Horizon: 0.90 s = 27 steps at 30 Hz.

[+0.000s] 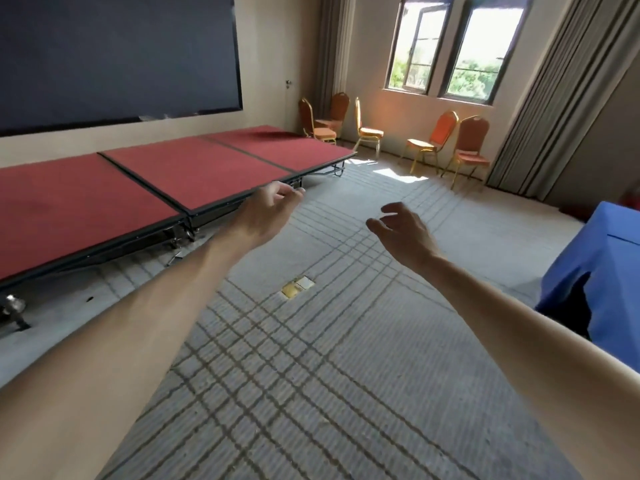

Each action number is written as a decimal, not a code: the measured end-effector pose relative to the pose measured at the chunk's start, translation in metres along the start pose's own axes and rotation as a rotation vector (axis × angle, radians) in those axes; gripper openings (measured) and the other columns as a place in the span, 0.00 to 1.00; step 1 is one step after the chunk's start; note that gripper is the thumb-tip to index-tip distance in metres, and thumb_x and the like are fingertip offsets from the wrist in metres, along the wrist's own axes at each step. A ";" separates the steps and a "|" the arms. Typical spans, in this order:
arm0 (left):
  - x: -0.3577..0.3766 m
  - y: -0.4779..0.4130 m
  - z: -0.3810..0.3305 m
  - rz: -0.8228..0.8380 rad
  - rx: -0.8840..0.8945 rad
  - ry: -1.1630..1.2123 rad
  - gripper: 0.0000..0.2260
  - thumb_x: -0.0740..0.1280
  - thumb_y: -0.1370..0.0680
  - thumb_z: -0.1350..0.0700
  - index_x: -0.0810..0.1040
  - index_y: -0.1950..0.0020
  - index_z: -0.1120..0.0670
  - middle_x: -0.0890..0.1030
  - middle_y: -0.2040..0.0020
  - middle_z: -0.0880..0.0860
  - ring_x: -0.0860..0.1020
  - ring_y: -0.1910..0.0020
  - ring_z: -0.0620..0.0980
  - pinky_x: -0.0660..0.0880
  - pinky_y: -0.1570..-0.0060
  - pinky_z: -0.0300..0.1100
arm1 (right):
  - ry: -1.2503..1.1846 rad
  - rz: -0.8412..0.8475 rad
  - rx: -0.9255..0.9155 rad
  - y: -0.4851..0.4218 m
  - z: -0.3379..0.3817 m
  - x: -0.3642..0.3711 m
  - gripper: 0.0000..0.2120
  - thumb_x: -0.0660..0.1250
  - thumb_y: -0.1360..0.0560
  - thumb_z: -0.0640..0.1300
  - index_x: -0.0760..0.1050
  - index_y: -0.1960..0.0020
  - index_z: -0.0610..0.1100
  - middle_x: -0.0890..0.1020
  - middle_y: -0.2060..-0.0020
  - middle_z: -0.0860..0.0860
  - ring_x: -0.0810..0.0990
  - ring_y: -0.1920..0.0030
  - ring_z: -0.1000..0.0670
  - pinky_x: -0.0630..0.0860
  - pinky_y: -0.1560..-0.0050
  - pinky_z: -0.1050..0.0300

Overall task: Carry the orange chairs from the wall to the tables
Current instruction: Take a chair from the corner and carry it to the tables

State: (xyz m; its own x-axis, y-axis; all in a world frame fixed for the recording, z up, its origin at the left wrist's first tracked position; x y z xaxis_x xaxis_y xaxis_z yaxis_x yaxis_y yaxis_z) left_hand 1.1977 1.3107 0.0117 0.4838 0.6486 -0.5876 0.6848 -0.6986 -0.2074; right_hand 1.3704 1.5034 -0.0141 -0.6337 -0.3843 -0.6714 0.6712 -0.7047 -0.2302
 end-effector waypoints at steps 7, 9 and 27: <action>-0.020 -0.204 0.046 -0.033 0.064 0.028 0.20 0.63 0.22 0.39 0.75 0.35 0.47 0.78 0.41 0.48 0.76 0.42 0.49 0.72 0.46 0.46 | -0.062 -0.079 -0.046 -0.197 0.015 0.021 0.24 0.68 0.24 0.57 0.72 0.33 0.48 0.83 0.42 0.51 0.80 0.45 0.52 0.74 0.50 0.58; -0.027 -0.268 0.048 -0.030 0.087 0.041 0.20 0.64 0.22 0.39 0.75 0.34 0.48 0.78 0.40 0.49 0.75 0.41 0.49 0.71 0.46 0.45 | -0.074 -0.114 -0.058 -0.254 0.021 0.022 0.24 0.69 0.25 0.56 0.72 0.33 0.47 0.83 0.42 0.50 0.81 0.45 0.52 0.75 0.49 0.58; 0.050 -0.785 0.109 0.031 0.152 0.220 0.17 0.65 0.22 0.43 0.76 0.35 0.48 0.79 0.39 0.48 0.75 0.40 0.48 0.68 0.56 0.37 | 0.041 -0.250 -0.107 -0.727 -0.045 0.077 0.25 0.70 0.24 0.54 0.70 0.31 0.44 0.81 0.41 0.49 0.80 0.42 0.51 0.75 0.45 0.56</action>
State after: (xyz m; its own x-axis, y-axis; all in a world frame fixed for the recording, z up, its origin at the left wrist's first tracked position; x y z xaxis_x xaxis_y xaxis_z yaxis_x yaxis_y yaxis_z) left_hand 0.6251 1.8593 0.0599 0.6217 0.6647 -0.4144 0.5862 -0.7457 -0.3166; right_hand 0.8510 2.0129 0.0697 -0.7702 -0.1800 -0.6118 0.5337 -0.7071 -0.4639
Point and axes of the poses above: each hand's wrist, its own y-axis away from the middle knuckle, its own x-axis out of the palm, z = x × y, the point moved 10 cm from there along -y, towards the middle knuckle
